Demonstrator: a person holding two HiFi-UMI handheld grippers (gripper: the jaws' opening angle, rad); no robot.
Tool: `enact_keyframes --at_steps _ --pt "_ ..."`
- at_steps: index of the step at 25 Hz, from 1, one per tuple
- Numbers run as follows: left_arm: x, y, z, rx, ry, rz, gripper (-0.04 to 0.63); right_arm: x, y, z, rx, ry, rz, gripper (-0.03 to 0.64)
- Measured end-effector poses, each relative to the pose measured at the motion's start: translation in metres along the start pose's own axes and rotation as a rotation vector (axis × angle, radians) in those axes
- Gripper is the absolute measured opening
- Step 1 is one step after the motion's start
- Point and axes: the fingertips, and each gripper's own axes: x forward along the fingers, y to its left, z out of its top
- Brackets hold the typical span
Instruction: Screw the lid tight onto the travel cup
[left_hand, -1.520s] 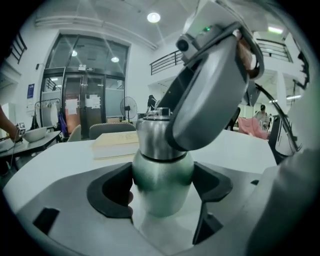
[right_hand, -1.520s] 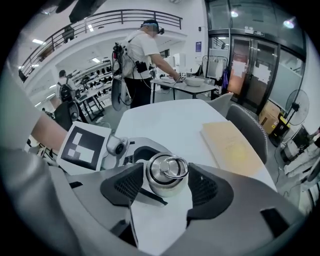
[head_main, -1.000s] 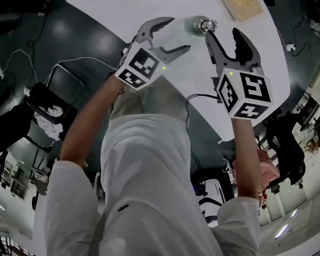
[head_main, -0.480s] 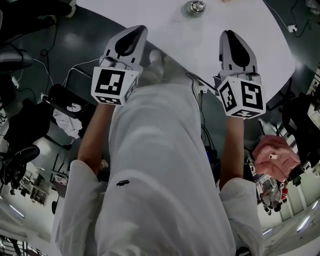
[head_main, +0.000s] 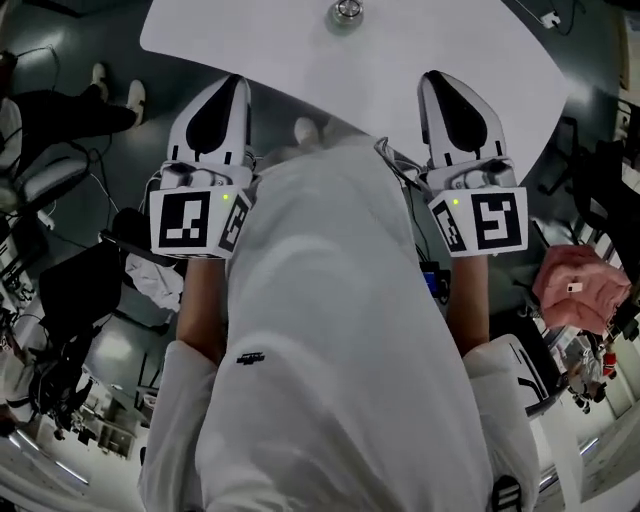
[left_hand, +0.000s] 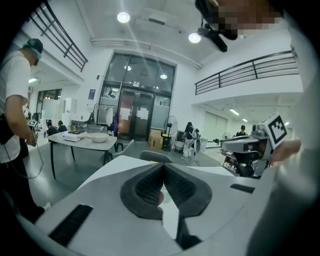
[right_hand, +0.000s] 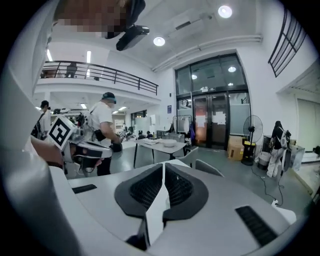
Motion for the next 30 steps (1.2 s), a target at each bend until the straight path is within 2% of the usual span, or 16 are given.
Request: enact_keyframes --at_steps 4,11,16,21,30 --pt "-0.015 -0.015 0.009 -0.001 -0.035 -0.028 0.003 -0.015 0.015 0.009 -0.055 -0.035 0.002 0.012" --pt "-0.025 -0.035 0.015 0.008 -0.034 -0.066 0.003 -0.018 0.029 0.001 -0.047 -0.045 0.026 0.012" --pt "-0.023 -0.041 0.017 0.02 -0.016 -0.099 0.003 -0.022 0.029 -0.006 -0.02 -0.027 0.006 0.012" --pt "0.001 -0.052 0.022 0.025 0.001 -0.136 0.005 -0.014 0.011 -0.004 -0.03 0.021 0.001 0.012" --pt "0.025 -0.062 0.028 0.025 0.008 -0.162 0.004 -0.01 -0.007 -0.008 -0.03 0.044 -0.007 0.012"
